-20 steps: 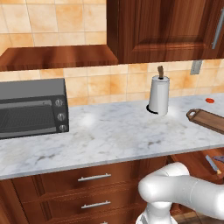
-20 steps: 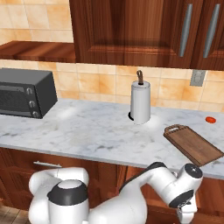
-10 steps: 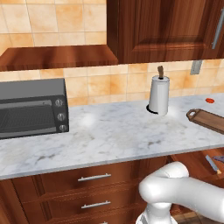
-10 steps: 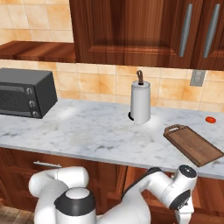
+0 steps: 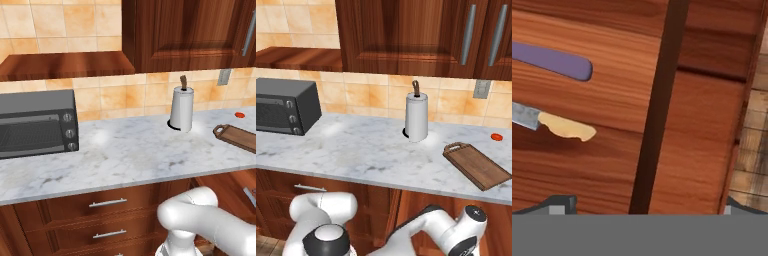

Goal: Open the drawer on the right and place the cutting tools on the cutting board.

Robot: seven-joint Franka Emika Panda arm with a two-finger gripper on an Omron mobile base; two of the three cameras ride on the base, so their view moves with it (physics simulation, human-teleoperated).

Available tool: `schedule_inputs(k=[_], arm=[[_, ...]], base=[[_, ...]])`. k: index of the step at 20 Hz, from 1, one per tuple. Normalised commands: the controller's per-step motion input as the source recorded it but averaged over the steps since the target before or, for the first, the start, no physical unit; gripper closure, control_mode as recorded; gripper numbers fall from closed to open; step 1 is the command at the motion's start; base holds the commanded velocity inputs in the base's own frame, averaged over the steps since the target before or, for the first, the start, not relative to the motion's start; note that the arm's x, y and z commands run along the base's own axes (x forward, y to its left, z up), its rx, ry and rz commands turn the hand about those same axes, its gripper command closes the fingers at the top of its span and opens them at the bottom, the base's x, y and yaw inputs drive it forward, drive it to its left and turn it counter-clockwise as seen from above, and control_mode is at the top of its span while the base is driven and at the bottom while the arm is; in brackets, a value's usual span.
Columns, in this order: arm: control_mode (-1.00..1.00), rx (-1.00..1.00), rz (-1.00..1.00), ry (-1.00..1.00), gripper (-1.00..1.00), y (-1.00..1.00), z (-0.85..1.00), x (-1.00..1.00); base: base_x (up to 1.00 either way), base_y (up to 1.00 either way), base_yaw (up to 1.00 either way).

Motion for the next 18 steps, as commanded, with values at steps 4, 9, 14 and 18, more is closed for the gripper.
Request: schedule_inputs(k=[4, 9, 14, 18], arm=[[-1.00, 0.00, -0.01, 0.00, -1.00, 0.00, 0.01, -0.02], [-1.00, 0.00, -0.03, 0.00, -1.00, 0.01, 0.88, 0.01], [-1.00, 0.00, -0.03, 0.00, -1.00, 0.02, 1.00, 0.19], [-1.00, -0.03, 0.16, -0.02, -1.00, 0.00, 0.80, 0.49]], base=[[0.00, 0.00, 0.00], [0.00, 0.00, 0.00], [0.00, 0.00, 0.00], [0.00, 0.00, 0.00]])
